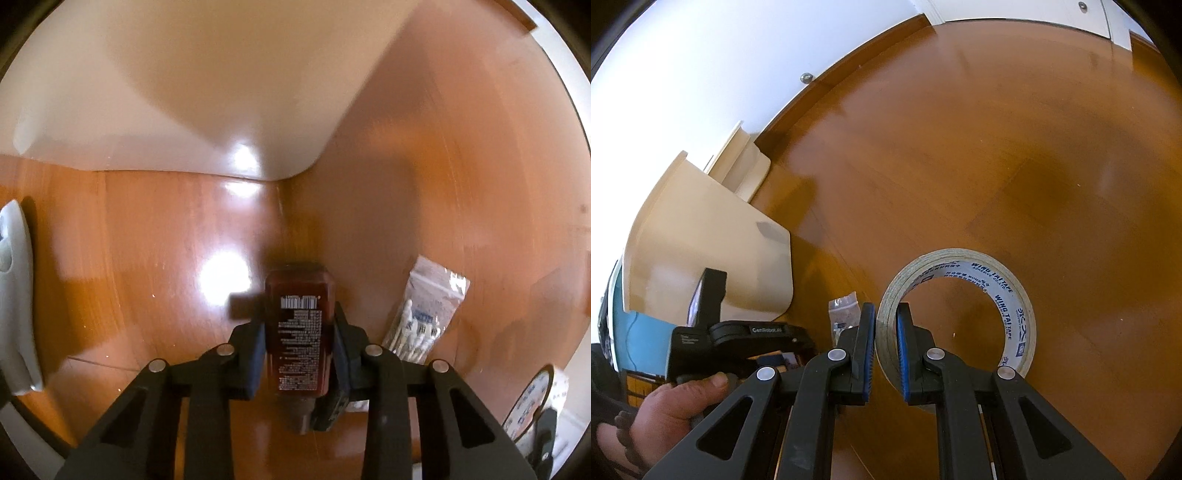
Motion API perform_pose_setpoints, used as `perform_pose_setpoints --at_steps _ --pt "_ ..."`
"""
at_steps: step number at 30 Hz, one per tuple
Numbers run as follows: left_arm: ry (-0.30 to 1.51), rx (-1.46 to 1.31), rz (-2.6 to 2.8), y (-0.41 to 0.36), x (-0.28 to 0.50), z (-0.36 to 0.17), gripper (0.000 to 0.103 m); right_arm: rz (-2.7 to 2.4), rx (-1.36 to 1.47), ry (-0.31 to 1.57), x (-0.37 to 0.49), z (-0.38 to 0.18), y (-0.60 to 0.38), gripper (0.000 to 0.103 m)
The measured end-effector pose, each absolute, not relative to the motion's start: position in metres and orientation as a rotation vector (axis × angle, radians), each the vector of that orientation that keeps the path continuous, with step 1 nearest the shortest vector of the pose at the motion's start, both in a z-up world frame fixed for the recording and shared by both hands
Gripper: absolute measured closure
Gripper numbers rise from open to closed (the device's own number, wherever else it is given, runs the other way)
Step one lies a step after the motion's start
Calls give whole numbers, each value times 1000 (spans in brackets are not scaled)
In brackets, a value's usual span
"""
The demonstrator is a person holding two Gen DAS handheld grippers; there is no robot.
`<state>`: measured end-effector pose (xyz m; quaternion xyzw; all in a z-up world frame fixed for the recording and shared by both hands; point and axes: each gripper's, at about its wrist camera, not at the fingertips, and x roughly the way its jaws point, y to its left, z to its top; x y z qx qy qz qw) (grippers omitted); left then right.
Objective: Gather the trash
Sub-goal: 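Grasp the dark red bottle from the floor with the left gripper, then drop the bottle into the wastebasket with the left gripper while the right drops the tape roll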
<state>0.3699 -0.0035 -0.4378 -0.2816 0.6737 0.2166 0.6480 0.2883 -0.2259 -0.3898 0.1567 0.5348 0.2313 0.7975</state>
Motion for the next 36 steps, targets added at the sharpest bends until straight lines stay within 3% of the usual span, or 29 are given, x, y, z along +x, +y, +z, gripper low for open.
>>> perform_pose_setpoints --at_steps 5,9,16,18,22,26,29,32,36 --pt "1524 -551 399 -17 368 -425 73 493 332 1146 288 -390 -226 92" --pt "1464 -407 230 -41 368 -378 73 474 337 1141 286 -392 -231 92" --pt "1319 -271 -109 -71 406 -216 73 456 341 1138 284 -394 -232 92" --pt "1204 -240 -129 -56 432 -159 73 464 339 1144 283 -395 -229 92" --pt "1070 -45 -39 -3 459 -100 73 480 323 1144 283 -394 -226 92" --pt "1136 51 149 66 467 -120 73 478 324 1152 285 -396 -227 92" --pt "1286 29 215 98 458 -185 73 480 315 1158 285 -397 -225 92" --pt "1424 -150 282 126 455 -247 73 485 297 1162 285 -397 -220 92" --pt "1471 -260 309 141 455 -279 72 491 277 1173 284 -399 -214 92"
